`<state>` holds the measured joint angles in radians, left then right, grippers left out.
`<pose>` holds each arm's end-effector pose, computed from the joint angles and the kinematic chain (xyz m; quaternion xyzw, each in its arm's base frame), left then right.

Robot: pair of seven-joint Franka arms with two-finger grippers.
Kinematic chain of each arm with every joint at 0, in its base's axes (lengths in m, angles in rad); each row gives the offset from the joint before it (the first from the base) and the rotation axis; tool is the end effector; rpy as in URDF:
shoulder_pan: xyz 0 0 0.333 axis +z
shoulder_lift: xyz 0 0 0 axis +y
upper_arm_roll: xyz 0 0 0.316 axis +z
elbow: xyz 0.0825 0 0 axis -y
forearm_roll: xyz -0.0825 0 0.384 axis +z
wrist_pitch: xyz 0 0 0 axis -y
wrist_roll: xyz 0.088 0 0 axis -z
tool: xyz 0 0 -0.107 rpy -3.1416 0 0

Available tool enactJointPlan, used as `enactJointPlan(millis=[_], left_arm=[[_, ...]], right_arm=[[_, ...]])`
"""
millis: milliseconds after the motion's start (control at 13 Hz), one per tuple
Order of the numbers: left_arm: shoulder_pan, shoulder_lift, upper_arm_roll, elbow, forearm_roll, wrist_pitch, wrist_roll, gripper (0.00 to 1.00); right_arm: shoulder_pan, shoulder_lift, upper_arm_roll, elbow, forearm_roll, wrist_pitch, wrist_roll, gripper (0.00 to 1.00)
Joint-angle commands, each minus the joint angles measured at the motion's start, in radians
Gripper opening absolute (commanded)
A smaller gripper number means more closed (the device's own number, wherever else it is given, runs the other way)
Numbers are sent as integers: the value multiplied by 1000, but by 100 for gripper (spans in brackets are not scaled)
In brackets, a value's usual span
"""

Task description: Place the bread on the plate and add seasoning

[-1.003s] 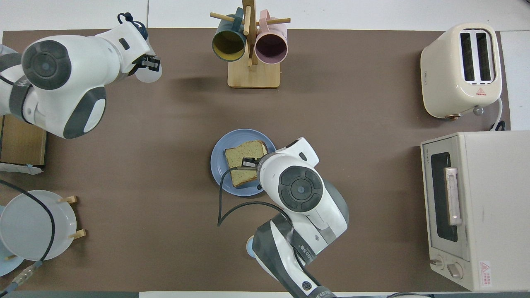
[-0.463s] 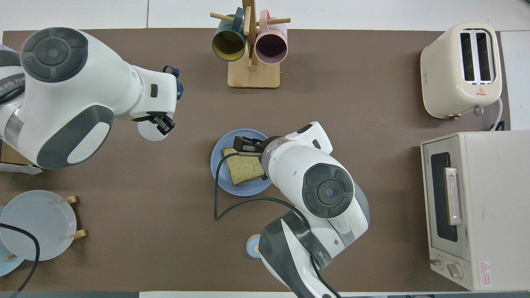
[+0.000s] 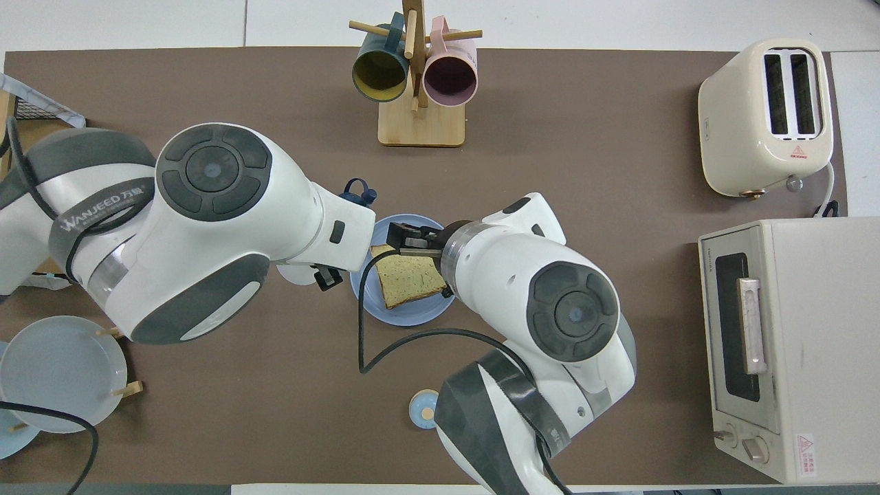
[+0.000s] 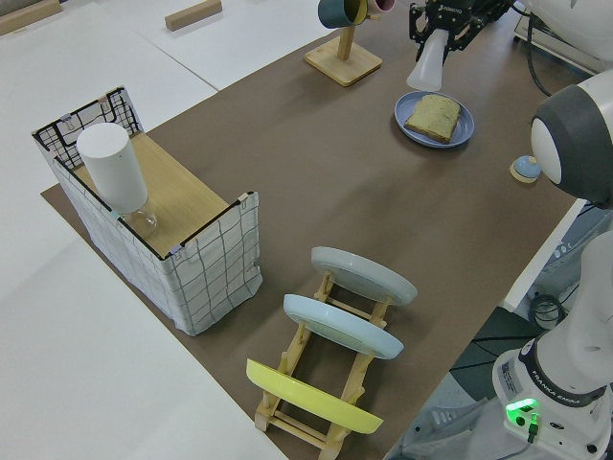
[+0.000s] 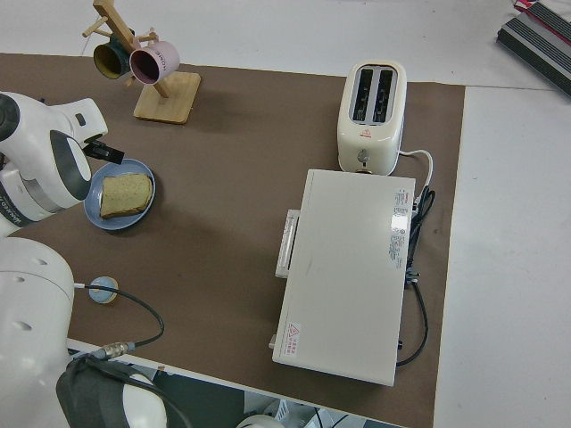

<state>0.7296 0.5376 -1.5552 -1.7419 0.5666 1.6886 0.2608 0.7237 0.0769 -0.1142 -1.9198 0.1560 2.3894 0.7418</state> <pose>0.5008 -0.3018 0.5041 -0.8308 0.5562 0.0140 0.0162 0.5005 0.3531 0.4934 -0.9730 0.1089 -0.1152 0.1680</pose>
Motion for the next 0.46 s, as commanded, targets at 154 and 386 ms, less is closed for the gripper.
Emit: enactJointPlan(millis=[154,386], left_arm=[[22,76,-17,-34,-40,101,69,0],[27,81,-17,-51,-92,154,69,0]], right_arm=[[-62,-34,4,126,233,-228,-35,100],[-61,-31,2,159,375,-182,-25,85]])
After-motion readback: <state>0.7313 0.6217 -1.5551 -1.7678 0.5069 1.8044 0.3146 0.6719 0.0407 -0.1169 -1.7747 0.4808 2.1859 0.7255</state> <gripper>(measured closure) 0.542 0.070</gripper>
